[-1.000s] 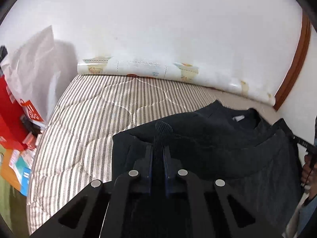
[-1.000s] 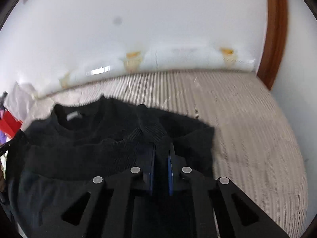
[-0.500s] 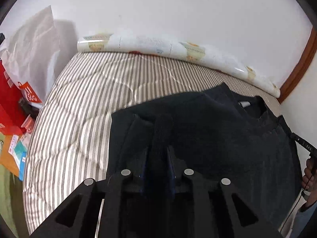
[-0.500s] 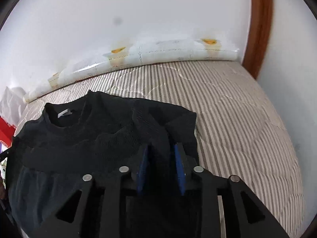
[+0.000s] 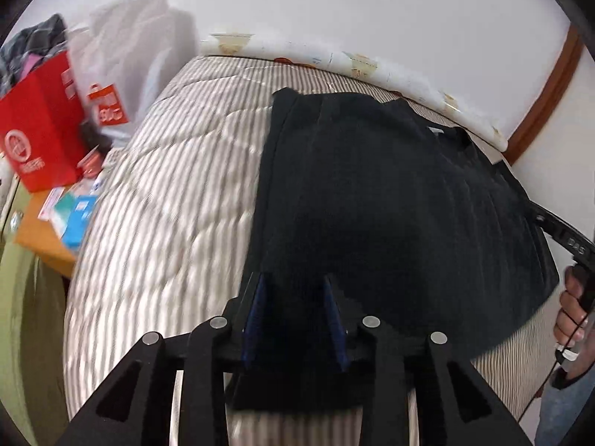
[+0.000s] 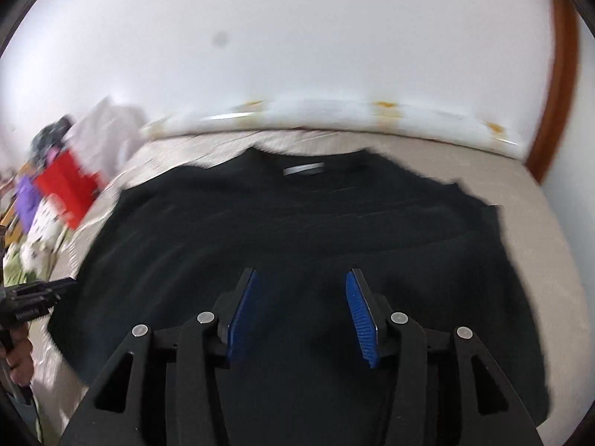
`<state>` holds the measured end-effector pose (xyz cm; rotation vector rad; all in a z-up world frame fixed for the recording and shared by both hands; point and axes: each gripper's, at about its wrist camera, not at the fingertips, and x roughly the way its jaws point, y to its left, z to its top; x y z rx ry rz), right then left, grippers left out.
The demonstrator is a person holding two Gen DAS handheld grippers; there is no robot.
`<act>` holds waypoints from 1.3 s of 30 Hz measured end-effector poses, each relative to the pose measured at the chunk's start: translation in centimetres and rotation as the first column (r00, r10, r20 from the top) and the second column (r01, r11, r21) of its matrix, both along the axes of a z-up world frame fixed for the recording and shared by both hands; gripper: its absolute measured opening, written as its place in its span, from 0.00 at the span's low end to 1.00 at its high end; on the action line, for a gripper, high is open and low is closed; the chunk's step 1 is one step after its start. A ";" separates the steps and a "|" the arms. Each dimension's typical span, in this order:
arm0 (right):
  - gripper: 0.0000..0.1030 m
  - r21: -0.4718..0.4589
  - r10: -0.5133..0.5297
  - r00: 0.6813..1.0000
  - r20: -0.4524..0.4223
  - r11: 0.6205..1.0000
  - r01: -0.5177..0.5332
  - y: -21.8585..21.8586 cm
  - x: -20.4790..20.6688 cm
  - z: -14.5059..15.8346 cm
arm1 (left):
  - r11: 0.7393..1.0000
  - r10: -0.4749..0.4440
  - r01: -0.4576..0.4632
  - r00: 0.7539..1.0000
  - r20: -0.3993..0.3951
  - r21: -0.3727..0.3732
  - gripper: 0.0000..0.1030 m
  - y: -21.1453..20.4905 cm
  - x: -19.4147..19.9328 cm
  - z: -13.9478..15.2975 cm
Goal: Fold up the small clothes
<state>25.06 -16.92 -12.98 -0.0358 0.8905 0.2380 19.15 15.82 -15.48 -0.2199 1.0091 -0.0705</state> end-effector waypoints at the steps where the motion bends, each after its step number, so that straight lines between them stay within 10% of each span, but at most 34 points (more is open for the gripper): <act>1: 0.48 0.001 0.023 1.000 -0.006 1.000 -0.023 1.5 -0.6 -0.2 | 1.000 0.004 -0.004 1.000 0.001 0.002 0.32 0.4 -1.2 0.1; 17: 0.63 -0.166 0.347 0.938 -0.010 0.924 -0.344 19.6 -11.7 -3.3 | 0.996 0.036 -0.032 0.998 0.044 -0.084 0.39 6.8 -12.5 -0.8; 24: 0.63 -0.287 0.497 0.868 -0.010 0.830 -0.478 24.1 -15.0 -4.6 | 0.992 0.055 -0.048 0.997 0.058 -0.113 0.48 8.3 -13.5 -1.3; 34: 0.69 -0.319 0.517 0.856 0.011 0.813 -0.487 26.2 -14.5 -6.2 | 0.991 0.054 -0.047 0.997 0.050 -0.123 0.48 8.6 -13.4 -1.9; 37: 0.59 -0.295 0.505 0.863 0.013 0.827 -0.479 26.7 -13.6 -6.4 | 0.991 0.065 -0.059 0.997 0.043 -0.121 0.48 8.5 -13.2 -2.1; 39: 0.28 -0.321 0.479 0.877 0.044 0.838 -0.442 26.9 -13.3 -6.3 | 0.991 0.063 -0.059 0.997 0.037 -0.118 0.48 8.4 -13.0 -2.2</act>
